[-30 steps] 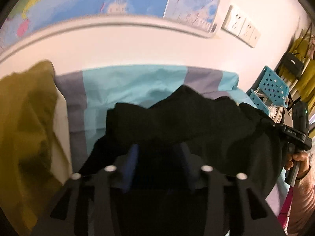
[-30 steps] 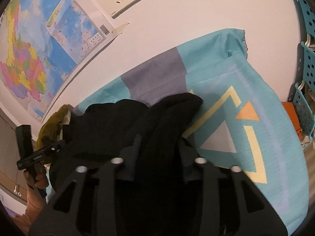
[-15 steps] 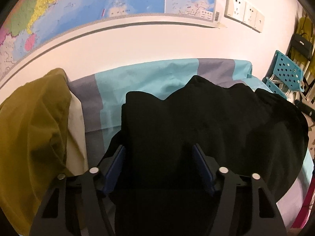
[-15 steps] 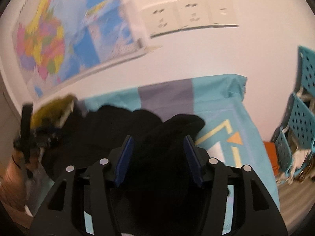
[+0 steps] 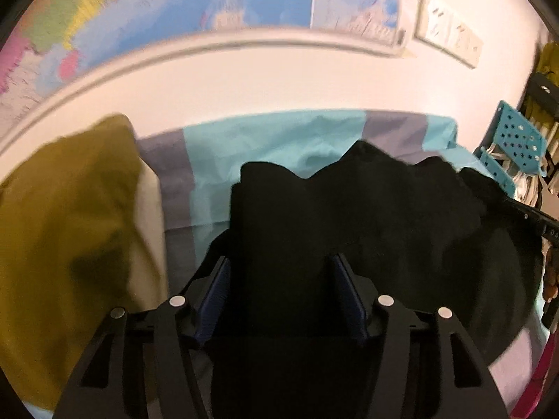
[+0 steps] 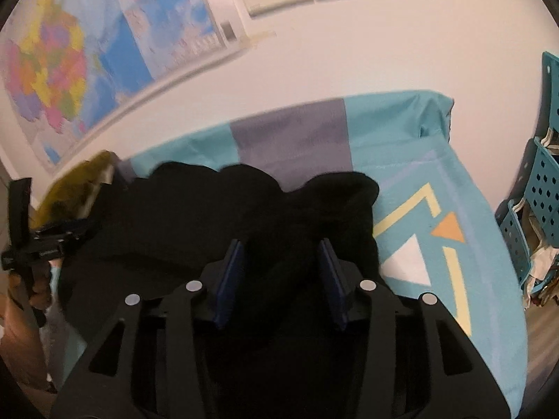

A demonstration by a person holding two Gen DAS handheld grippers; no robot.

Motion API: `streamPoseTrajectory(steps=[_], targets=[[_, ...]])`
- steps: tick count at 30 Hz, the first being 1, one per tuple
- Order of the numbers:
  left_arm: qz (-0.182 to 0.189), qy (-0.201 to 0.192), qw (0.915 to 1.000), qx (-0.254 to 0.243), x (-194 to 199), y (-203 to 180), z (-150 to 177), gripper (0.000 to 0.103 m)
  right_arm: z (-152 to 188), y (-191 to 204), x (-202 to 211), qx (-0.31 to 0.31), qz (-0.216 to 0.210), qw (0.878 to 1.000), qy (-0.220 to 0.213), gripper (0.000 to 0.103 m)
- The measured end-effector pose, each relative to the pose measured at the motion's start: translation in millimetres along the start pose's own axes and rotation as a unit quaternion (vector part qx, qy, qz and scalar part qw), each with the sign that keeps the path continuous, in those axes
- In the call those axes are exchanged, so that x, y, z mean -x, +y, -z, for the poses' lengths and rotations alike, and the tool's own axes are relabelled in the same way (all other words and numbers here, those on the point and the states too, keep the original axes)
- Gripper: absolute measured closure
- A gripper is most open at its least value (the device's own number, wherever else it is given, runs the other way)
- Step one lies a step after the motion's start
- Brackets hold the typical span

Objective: Fold large clothes

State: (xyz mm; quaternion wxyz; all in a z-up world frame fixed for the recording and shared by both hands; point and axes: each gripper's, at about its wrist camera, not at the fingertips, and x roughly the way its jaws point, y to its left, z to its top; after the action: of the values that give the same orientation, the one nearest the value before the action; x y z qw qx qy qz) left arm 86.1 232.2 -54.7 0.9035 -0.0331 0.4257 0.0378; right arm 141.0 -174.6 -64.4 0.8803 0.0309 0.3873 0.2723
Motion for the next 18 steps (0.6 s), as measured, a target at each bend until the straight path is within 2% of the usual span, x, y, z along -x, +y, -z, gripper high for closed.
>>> streamPoseTrajectory(steps=[3, 6, 8, 10, 12, 15, 18], targets=[[0.019, -0.026, 0.9995, 0.001, 31.1, 1.9, 15.3, 0.04, 7.5, 11.2, 31.6, 0.024, -0.025, 0.999, -0.023, 0.055], [0.042, -0.017, 0.999, 0.003, 39.7, 2.1, 28.9, 0.04, 19.7, 29.9, 51.2, 0.063, -0.054, 0.996, -0.027, 0.054], [0.04, 0.003, 0.9991, 0.008, 30.9, 3.1, 39.4, 0.04, 29.4, 40.1, 45.2, 0.082, -0.06, 0.995, -0.006, 0.055], [0.038, 0.02, 0.9988, 0.022, 19.1, 5.9, 46.5, 0.035, 35.6, 42.6, 28.7, 0.086, -0.043, 0.995, 0.016, 0.056], [0.042, 0.015, 0.9981, 0.043, 20.7, 9.9, 49.3, 0.034, 39.3, 39.3, 8.9, 0.073, -0.026, 0.996, 0.036, 0.056], [0.027, 0.003, 0.9977, 0.063, 34.4, 16.5, 55.8, 0.033, 41.7, 34.0, 2.0, 0.049, -0.029, 0.998, 0.036, 0.056], [0.037, 0.002, 0.9957, 0.086, 48.8, 27.4, 74.1, 0.033, 42.2, 32.0, 12.1, 0.037, -0.043, 0.998, 0.02, 0.054]])
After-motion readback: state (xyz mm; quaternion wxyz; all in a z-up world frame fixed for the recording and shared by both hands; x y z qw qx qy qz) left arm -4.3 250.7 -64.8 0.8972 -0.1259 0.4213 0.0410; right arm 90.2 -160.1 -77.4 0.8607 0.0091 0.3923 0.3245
